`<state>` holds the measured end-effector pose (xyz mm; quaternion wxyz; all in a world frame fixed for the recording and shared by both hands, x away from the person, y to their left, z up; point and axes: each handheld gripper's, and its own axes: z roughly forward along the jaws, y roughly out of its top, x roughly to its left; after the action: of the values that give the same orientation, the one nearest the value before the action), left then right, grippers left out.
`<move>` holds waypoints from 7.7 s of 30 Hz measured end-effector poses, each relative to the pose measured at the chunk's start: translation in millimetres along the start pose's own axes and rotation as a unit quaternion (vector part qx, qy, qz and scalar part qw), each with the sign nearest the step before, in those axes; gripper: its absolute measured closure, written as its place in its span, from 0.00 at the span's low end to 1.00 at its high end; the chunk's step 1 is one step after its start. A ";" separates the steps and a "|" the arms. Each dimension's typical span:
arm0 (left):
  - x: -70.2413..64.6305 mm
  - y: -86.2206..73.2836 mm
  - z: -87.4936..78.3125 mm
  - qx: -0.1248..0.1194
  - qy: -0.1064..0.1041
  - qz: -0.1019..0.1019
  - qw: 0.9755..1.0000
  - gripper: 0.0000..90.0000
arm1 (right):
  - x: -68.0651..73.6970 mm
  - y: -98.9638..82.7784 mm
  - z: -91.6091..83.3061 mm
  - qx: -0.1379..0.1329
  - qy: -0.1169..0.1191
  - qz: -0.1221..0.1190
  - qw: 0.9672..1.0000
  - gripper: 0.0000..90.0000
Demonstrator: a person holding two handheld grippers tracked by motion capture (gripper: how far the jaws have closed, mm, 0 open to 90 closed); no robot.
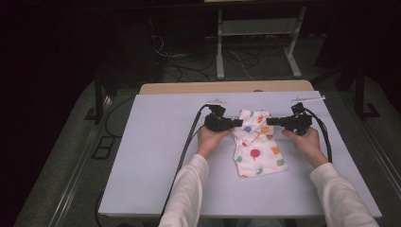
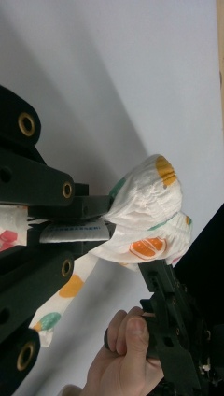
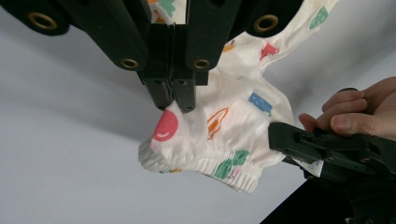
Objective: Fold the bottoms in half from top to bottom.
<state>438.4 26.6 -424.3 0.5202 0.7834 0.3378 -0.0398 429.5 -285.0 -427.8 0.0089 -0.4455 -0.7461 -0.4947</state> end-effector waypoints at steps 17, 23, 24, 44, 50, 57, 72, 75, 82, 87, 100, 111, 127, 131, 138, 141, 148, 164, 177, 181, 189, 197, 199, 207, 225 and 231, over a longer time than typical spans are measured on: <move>-13.8 -9.0 -4.1 -0.004 -0.006 0.003 1.000 0.96 | 7.0 -10.6 -11.5 0.005 0.006 -0.003 1.000 0.98; -16.0 -15.2 -1.3 -0.004 -0.012 -0.003 1.000 0.96 | 8.6 -14.4 -12.6 0.021 -0.004 -0.012 1.000 0.98; -16.5 -16.1 -1.2 -0.004 -0.013 -0.003 1.000 0.96 | 8.4 -15.2 -13.1 0.020 -0.003 -0.011 1.000 0.98; -30.6 -33.0 -4.8 0.012 -0.018 0.021 1.000 0.96 | 15.5 -24.7 -19.9 0.036 0.000 -0.026 0.999 0.98; -34.6 -37.0 -6.5 0.016 -0.022 0.028 0.999 0.96 | 18.0 -30.2 -21.0 0.041 0.004 -0.027 0.999 0.98; -36.7 -44.2 -6.2 0.025 -0.020 0.034 0.999 0.96 | 20.7 -36.8 -21.3 0.051 0.006 -0.029 0.998 0.98; -44.2 -56.0 -11.2 0.025 -0.019 0.044 0.999 0.96 | 28.6 -46.1 -22.1 0.068 0.009 -0.036 0.997 0.98; -46.0 -57.8 -11.8 0.023 -0.022 0.044 0.999 0.95 | 29.9 -46.7 -22.7 0.071 0.010 -0.037 0.997 0.98; -50.9 -63.3 -10.4 0.023 -0.030 0.047 0.998 0.95 | 28.9 -51.1 -24.0 0.075 0.008 -0.036 0.996 0.98; -50.5 -67.0 -10.1 0.028 -0.039 0.041 0.998 0.95 | 29.5 -52.6 -25.6 0.082 0.010 -0.034 0.996 0.98; -53.6 -76.5 -6.8 0.036 -0.049 0.041 0.997 0.95 | 28.3 -58.7 -25.3 0.108 0.010 -0.018 0.994 0.95; -55.1 -78.0 -6.1 0.041 -0.046 0.041 0.997 0.95 | 29.4 -50.2 -31.8 0.086 0.027 -0.007 0.996 0.52; -55.7 -77.5 -6.7 0.039 -0.047 0.047 0.997 0.94 | 40.2 -5.6 -21.3 0.079 0.019 -0.035 0.996 0.62; -55.8 -77.7 -6.6 0.040 -0.047 0.047 0.997 0.94 | 43.6 3.9 -17.8 0.078 0.022 -0.041 0.996 0.67; -55.6 -77.6 -6.5 0.039 -0.046 0.046 0.997 0.94 | 48.2 16.2 -8.6 0.089 0.030 -0.054 0.994 0.78; -55.6 -77.5 -6.4 0.038 -0.046 0.046 0.997 0.95 | 49.4 19.5 -3.8 0.092 0.029 -0.054 0.994 0.82; -55.7 -77.2 -6.4 0.034 -0.044 0.048 0.997 0.95 | 40.4 20.6 7.0 0.083 0.025 -0.038 0.995 0.91; -57.6 -77.1 -6.1 0.036 -0.042 0.056 0.997 0.95 | 29.7 5.0 33.4 0.097 0.010 -0.015 0.995 0.99; -58.0 -77.8 -5.7 0.044 -0.042 0.062 0.996 0.94 | 24.5 -3.2 47.8 0.144 0.007 -0.001 0.990 0.99; -58.9 -76.5 -7.5 0.039 -0.034 0.063 0.997 0.85 | 23.8 -4.5 46.9 0.154 0.012 0.005 0.988 0.99; -60.5 -68.9 -20.6 0.009 0.002 0.060 0.998 0.48 | 27.3 -8.7 39.2 0.157 0.032 0.007 0.987 0.99; -53.3 -63.6 -31.4 -0.013 0.011 0.032 0.999 0.32 | 32.0 -13.8 26.7 0.152 0.048 0.006 0.987 0.99; -51.9 -63.2 -31.8 -0.017 0.012 0.025 0.999 0.30 | 33.4 -16.1 24.0 0.155 0.050 0.009 0.987 0.99; -48.7 -62.3 -32.3 -0.029 0.014 0.011 0.999 0.23 | 41.1 -24.9 11.2 0.143 0.055 0.009 0.988 0.99; -43.9 -63.4 -30.4 -0.024 0.005 -0.014 1.000 0.18 | 66.2 -46.6 -12.5 0.146 0.060 -0.010 0.987 0.99; -43.0 -64.1 -28.1 -0.024 0.000 -0.024 0.999 0.18 | 74.0 -56.5 -13.9 0.164 0.069 -0.014 0.984 0.99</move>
<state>360.6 44.1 -444.2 0.5378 0.7625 0.3570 -0.0441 340.9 -253.3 -428.4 0.1265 -0.3923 -0.8209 -0.3952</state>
